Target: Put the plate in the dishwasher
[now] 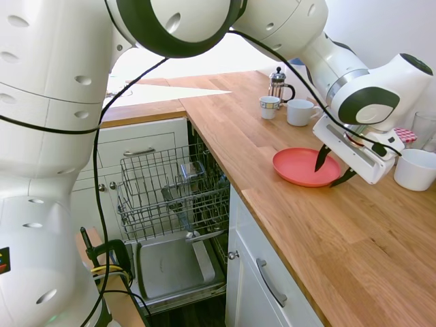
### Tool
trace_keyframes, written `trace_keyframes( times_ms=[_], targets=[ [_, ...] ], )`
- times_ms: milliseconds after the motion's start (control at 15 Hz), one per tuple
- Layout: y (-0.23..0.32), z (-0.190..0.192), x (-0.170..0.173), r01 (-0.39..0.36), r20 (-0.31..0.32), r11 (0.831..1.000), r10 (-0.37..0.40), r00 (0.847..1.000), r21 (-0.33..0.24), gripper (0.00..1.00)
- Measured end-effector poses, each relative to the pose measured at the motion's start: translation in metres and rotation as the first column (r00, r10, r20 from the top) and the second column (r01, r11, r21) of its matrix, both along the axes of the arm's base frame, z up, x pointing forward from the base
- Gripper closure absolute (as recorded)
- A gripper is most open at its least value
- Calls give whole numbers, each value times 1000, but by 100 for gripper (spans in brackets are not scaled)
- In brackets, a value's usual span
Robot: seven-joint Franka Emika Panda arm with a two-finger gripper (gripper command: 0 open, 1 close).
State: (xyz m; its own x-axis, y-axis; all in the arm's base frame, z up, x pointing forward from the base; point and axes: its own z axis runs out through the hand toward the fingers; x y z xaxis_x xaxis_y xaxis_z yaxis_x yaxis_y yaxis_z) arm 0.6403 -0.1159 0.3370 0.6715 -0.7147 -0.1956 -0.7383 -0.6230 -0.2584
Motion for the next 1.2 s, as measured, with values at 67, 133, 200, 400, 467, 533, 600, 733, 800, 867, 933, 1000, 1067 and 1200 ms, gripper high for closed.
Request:
trace_keyframes(
  times_ms=[67, 133, 200, 400, 467, 533, 600, 733, 800, 867, 933, 1000, 1067, 1200],
  targets=[
    [2, -3, 1, -3, -3, 1000, 3, 1000, -1, 100],
    [3, -6, 1, -3, -4, 1000, 3, 1000, -2, 100],
    [3, -6, 1, -3, -4, 1000, 3, 1000, -2, 100],
    [3, -8, 2, -1, -3, 1000, 1, 1000, -4, 100],
    [3, -9, 2, 0, -3, 1000, 0, 1000, -4, 100],
    [2, -9, 2, 2, -2, 1000, -2, 1000, -5, 100],
    [2, -9, 3, 4, 1, 1000, -4, 1000, -5, 100],
    [2, -5, 3, 9, 6, 1000, -9, 1000, -7, 100],
    [2, -5, 3, 9, 7, 1000, -9, 1000, -7, 100],
    [2, -5, 4, 10, 8, 1000, -9, 1000, -7, 100],
    [3, -5, 4, 11, 9, 1000, -11, 1000, -8, 100],
    [5, -4, 5, 14, 12, 1000, -14, 1000, -8, 100],
    [9, -3, 6, 15, 18, 1000, -15, 1000, -4, 100],
    [21, 1, 9, 14, 35, 1000, -14, 999, 16, 100]
  ],
)
